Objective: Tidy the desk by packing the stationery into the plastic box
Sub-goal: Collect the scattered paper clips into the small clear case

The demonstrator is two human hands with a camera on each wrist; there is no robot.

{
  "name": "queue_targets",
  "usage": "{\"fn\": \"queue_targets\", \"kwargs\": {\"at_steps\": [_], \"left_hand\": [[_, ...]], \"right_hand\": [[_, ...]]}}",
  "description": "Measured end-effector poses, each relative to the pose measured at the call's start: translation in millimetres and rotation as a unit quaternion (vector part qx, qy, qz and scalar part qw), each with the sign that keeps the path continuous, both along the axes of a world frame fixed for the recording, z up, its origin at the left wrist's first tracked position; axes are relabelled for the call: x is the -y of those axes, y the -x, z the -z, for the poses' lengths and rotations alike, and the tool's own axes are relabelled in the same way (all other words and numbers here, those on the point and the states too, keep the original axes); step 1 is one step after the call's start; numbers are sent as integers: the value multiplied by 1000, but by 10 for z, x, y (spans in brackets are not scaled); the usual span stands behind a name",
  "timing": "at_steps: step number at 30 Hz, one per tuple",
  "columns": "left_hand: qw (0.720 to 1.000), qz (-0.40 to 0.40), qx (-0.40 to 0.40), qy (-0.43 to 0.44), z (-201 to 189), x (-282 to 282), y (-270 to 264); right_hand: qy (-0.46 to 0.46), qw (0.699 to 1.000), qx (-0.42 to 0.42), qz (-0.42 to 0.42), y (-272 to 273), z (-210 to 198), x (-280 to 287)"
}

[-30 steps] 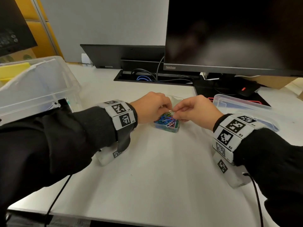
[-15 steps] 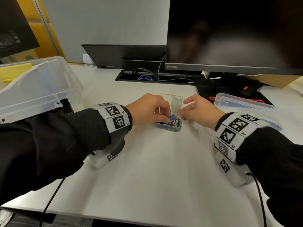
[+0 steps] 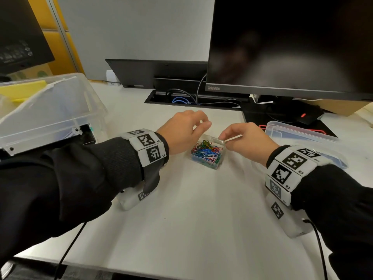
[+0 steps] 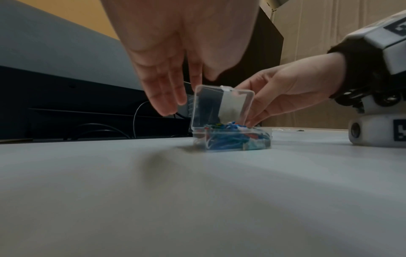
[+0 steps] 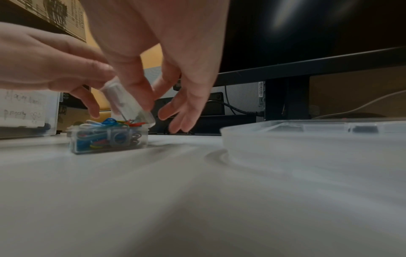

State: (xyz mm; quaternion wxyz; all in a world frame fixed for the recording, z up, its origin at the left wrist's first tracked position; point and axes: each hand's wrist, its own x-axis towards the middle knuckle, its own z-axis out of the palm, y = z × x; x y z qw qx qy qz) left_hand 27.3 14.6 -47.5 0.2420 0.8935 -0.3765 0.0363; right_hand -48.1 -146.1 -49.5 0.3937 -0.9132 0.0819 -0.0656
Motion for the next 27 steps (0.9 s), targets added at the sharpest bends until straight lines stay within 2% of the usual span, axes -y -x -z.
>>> {"fn": "queue_targets", "kwargs": {"at_steps": [2, 6, 10, 16, 19, 24, 27], "left_hand": [[999, 1, 0, -38, 10, -44, 11], [994, 27, -64, -90, 40, -127, 62], [994, 26, -73, -76, 28, -115, 64], [988, 22, -119, -93, 47, -122, 55], [990, 41, -83, -109, 20, -106, 89], [995, -7, -98, 35, -175, -155, 219], [963, -45, -230, 135, -415, -216, 308]], "right_hand": [[-17, 1000, -12, -21, 9, -10, -13], [-35, 994, -78, -66, 35, -14, -49], [36, 992, -89, -88, 32, -1, -103], [108, 987, -98, -71, 18, 18, -163], [127, 987, -73, -63, 31, -1, -152], [38, 997, 62, -29, 176, -126, -245], [16, 989, 140, -36, 366, -282, -462]]}}
